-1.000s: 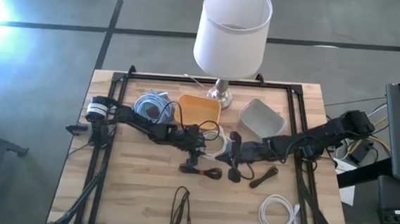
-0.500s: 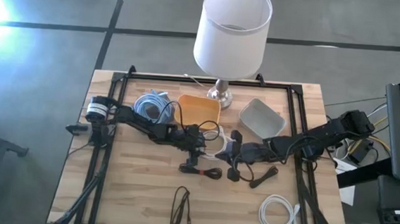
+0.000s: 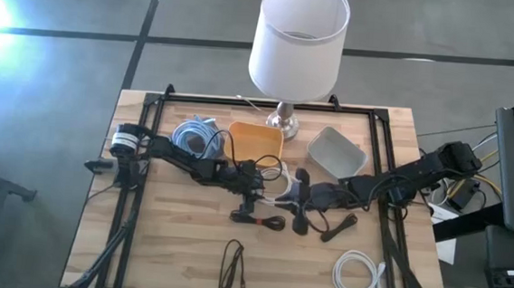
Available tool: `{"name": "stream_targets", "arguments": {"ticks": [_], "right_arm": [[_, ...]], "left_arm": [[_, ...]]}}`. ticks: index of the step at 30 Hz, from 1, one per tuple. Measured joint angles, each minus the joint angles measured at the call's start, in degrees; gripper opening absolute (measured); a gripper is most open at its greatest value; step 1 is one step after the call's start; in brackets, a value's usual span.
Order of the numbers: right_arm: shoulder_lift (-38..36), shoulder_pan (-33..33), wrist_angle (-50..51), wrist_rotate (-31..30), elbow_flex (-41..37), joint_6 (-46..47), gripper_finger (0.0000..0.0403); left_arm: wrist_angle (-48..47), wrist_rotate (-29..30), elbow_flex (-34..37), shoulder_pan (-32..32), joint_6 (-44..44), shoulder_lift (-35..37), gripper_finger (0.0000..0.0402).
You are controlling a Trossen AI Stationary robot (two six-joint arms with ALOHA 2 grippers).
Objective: Sort HDMI cables
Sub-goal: Put the top white HDMI cable into the yellow bin
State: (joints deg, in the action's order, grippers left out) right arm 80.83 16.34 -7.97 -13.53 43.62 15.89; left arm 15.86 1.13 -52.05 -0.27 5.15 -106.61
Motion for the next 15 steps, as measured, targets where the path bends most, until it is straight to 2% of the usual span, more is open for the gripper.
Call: {"name": "stream_targets", "arguments": {"ticks": [9,15], "right_arm": [[0.08,0.02,9.49,0.05,-0.01,0.06,0.0120],[0.14,-1.19,9.59,0.05,-0.41,-1.01,0.0140]], "left_arm": [[0.00,0.02,0.00,0.02,0.00,0.00,0.0161],[0.00,0.02,0.00,0.02,0.00,0.00,0.0161]]}}
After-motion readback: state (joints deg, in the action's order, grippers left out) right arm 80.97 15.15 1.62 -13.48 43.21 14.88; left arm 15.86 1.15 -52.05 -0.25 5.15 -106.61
